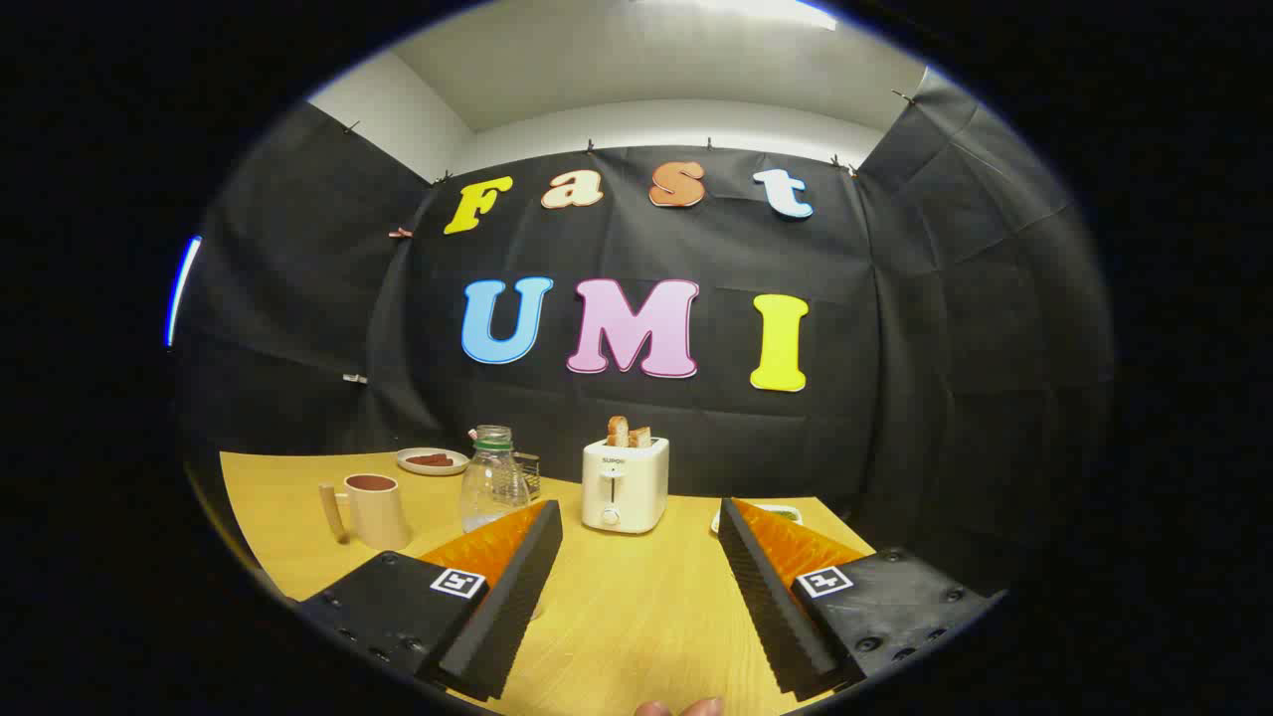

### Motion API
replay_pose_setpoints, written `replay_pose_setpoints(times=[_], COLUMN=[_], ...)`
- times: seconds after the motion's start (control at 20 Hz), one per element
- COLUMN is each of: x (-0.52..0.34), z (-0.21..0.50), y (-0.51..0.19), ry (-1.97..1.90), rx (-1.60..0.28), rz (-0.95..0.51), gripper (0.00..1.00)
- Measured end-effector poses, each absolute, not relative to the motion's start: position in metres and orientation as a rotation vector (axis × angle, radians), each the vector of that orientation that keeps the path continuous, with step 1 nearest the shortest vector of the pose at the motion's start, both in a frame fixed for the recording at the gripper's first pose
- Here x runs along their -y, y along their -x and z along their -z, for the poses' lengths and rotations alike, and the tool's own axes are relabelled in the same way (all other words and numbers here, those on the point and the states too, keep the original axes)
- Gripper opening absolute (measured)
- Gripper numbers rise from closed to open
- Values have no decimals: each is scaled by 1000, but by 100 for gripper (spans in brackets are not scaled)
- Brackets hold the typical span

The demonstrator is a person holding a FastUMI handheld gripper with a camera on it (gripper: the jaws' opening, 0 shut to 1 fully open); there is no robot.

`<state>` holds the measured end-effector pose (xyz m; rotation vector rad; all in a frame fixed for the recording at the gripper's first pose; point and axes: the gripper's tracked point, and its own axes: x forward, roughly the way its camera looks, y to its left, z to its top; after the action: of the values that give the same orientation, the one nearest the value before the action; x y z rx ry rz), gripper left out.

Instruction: Take the bottle from table, then pour the juice into the cup, finally place the bottle on the coaster

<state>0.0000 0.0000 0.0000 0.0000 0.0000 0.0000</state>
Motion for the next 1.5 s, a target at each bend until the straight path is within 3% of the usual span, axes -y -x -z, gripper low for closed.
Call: replay_pose_setpoints(times=[0.75, 1.5], x=[-56, -98], z=[-1, 56], y=[-2, -40], ry=[-1, -3], rx=[-11, -95], rz=[-42, -74], gripper=[97, 97])
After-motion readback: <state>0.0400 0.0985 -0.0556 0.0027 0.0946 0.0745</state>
